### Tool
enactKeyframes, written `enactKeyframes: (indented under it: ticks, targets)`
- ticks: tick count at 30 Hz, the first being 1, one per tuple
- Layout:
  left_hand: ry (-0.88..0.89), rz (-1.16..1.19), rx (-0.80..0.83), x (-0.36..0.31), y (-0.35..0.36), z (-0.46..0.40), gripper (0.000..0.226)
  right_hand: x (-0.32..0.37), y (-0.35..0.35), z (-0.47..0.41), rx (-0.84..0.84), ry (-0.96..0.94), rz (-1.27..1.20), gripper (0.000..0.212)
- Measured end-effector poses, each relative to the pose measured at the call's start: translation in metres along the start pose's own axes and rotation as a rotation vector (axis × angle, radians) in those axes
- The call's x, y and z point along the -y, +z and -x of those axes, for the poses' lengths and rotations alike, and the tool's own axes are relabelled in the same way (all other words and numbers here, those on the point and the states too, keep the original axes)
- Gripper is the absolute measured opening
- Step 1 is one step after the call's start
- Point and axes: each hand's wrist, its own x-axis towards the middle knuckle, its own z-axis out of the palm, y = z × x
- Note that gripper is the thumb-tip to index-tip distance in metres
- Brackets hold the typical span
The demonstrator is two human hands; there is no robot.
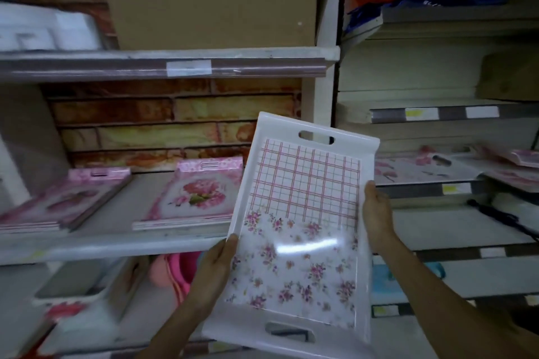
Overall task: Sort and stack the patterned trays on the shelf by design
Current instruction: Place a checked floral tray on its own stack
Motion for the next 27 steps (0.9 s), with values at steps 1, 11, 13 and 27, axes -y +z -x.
enactKeyframes:
  ticks: [1, 11, 13, 27]
  targets:
    - [0.010, 0.005, -0.014, -0.005, -0.008, 0.000, 0.021, 0.003, 0.013, 0.001, 0.002, -0.015, 0.003, 0.044]
    - [0.021, 0.016, -0.026, -0.004, -0.114, -0.066, 0.036, 0.016, 0.142, -0.001, 0.143, -0.062, 0.005, 0.041]
    - [0.048, 0.080, -0.047, -0.005, -0.131, -0.087, 0.027, 0.017, 0.166, 0.003, 0.185, -0.083, 0.036, 0.036]
    - [0.019, -0.106, -0.126, -0.012, -0.220, -0.231, 0.037, -0.013, 0.273, 0.005, 0.433, -0.150, 0.294, 0.030]
